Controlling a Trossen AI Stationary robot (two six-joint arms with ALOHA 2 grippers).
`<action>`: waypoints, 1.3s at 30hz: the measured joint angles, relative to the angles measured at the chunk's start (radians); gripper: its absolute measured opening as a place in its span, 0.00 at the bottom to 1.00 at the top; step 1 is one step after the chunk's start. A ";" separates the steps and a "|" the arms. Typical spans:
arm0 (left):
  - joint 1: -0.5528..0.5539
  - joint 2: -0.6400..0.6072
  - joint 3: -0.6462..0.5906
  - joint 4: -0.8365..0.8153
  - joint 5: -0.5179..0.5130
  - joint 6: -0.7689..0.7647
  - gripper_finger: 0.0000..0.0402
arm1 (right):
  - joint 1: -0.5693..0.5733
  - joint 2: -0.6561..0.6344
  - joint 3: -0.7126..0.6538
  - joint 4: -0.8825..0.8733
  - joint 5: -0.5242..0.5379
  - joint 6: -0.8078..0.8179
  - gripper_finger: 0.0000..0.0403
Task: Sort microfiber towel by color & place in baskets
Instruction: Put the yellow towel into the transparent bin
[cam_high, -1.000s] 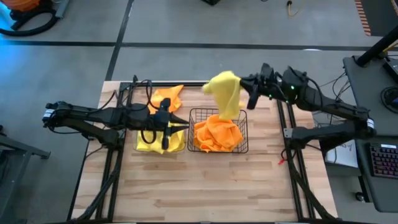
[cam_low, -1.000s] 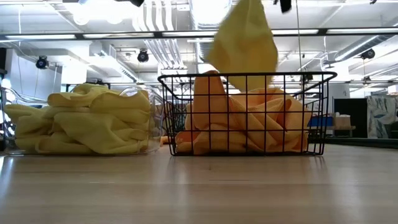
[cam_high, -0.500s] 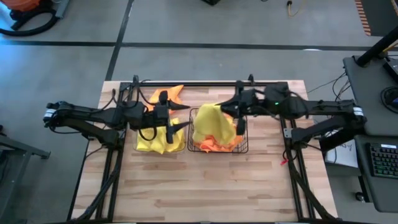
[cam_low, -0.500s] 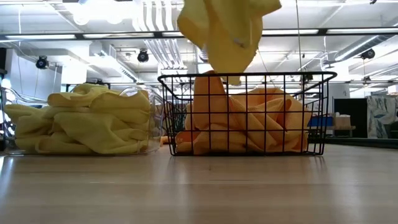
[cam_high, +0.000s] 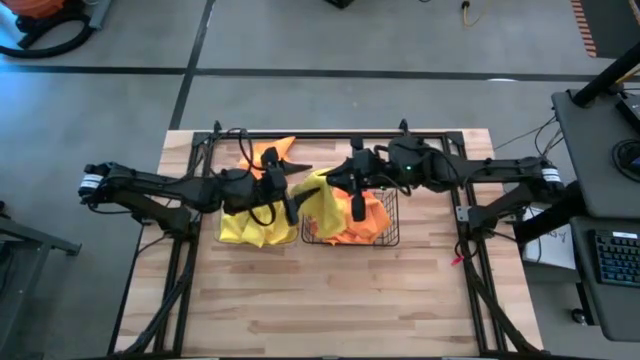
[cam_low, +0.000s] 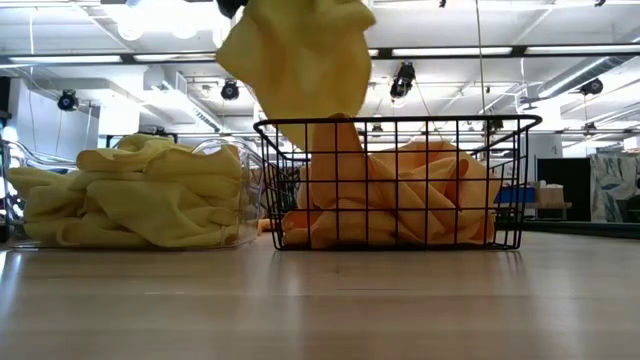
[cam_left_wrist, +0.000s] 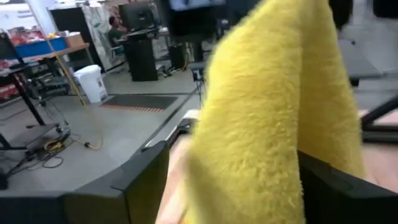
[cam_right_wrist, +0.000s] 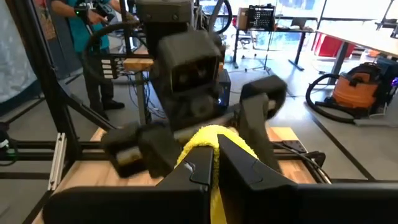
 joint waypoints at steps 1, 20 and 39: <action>-0.001 0.006 0.000 -0.004 0.000 0.010 0.62 | 0.000 0.009 0.008 -0.001 0.000 -0.001 0.02; -0.013 -0.088 0.000 -0.144 0.006 -0.024 0.01 | -0.001 0.028 0.030 -0.102 0.093 -0.018 0.24; -0.031 -0.275 0.000 -0.735 0.006 -0.396 0.00 | -0.003 0.012 0.030 -0.236 0.143 -0.007 0.66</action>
